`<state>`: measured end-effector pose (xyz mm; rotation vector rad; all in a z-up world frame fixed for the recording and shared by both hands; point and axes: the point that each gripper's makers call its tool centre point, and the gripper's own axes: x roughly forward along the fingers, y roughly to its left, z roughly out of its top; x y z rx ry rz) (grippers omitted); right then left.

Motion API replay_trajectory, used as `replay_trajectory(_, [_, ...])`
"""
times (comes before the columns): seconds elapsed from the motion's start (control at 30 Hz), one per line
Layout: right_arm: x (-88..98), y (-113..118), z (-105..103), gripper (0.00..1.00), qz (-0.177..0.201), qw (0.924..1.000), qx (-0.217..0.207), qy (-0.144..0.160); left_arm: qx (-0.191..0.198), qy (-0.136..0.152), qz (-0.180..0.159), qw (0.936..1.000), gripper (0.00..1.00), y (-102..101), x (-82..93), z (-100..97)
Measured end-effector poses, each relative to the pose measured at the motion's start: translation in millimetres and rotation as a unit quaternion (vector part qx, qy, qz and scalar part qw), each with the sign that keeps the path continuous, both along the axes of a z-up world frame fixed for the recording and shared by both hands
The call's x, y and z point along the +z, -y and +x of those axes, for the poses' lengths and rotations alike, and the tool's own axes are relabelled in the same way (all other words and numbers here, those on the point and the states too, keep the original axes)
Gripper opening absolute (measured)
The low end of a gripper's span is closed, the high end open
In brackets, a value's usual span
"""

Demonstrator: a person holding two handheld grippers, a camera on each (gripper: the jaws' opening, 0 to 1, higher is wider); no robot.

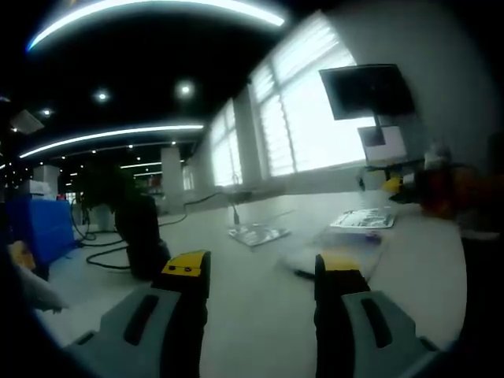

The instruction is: Clip sheet goods on table flip sheet goods clip sheet goods scan sheet goods put sheet goods back to table

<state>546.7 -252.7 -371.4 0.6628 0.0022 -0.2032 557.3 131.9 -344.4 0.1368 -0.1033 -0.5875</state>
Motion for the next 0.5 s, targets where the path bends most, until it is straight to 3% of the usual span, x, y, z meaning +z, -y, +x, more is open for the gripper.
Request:
replay_trajectory(0.27, [7.2,0.9,4.4,0.32,-0.038,0.9991,0.017,0.009,0.0,0.0,0.001,1.0,0.46,-1.0,-0.4,1.3])
replay_trajectory(0.5, [2.9,-19.5,9.7,0.31,-0.071,0.9955,0.062,0.009,0.0,0.0,0.001,1.0,0.46,-1.4,-0.6,1.9])
